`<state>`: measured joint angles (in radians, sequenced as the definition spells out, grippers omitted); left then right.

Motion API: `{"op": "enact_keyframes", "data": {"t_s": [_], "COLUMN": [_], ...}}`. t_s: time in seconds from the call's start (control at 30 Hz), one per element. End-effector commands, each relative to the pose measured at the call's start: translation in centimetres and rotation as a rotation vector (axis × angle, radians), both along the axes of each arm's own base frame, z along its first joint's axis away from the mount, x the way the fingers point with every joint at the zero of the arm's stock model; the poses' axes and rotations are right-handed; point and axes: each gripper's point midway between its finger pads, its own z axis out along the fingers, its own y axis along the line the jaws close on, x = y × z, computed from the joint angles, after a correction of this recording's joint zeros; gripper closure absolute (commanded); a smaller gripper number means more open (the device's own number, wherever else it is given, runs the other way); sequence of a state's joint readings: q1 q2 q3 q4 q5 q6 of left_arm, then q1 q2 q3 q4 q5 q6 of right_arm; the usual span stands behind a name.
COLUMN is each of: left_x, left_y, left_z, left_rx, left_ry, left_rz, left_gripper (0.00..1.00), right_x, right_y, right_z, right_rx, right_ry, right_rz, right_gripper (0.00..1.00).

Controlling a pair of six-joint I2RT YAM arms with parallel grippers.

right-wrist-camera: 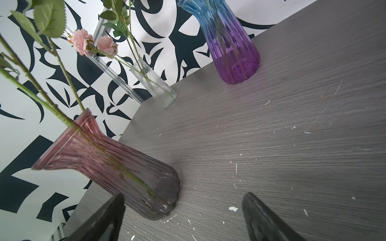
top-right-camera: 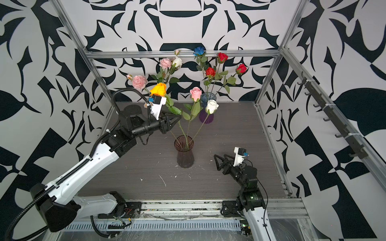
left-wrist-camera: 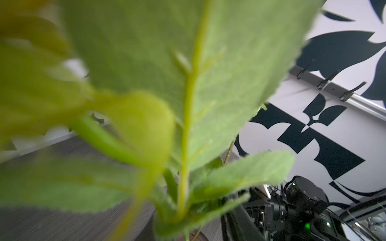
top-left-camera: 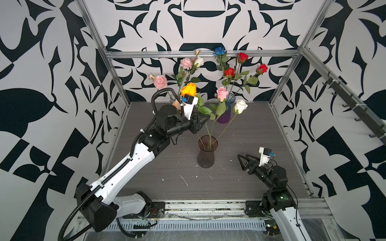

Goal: Arrange the flowers into the vase
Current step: 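Lower the orange rose stem into the dark mauve vase with the left gripper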

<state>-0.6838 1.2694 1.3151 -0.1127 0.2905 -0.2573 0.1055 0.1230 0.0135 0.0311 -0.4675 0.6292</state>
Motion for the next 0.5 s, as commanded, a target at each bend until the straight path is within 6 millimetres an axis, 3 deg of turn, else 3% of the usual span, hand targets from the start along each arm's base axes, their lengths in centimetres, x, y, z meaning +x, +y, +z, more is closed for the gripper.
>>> {"op": "enact_keyframes", "data": {"t_s": [0.0, 0.2, 0.33, 0.4, 0.47], "left_x": [0.4, 0.3, -0.1, -0.3, -0.3], "left_y": [0.4, 0.9, 0.4, 0.2, 0.1], "left_z": [-2.9, -3.4, -4.3, -4.7, -4.8], "left_rx": [0.189, 0.271, 0.315, 0.336, 0.354], "left_ry": [0.042, 0.021, 0.07, 0.102, 0.121], "left_rz": [0.007, 0.004, -0.047, -0.066, -0.071], "left_gripper": [0.66, 0.75, 0.75, 0.73, 0.62], "right_x": [-0.3, -0.2, -0.2, -0.1, -0.1], "right_y": [-0.3, -0.4, -0.4, -0.5, -0.5], "right_z": [-2.2, -2.2, -2.3, -2.3, -2.3], "right_rx": [-0.006, -0.007, -0.007, -0.006, -0.007], "right_ry": [0.083, 0.086, 0.09, 0.092, 0.093], "right_rz": [-0.02, -0.026, -0.028, -0.031, -0.033], "right_gripper": [0.09, 0.09, 0.09, 0.09, 0.09]}}
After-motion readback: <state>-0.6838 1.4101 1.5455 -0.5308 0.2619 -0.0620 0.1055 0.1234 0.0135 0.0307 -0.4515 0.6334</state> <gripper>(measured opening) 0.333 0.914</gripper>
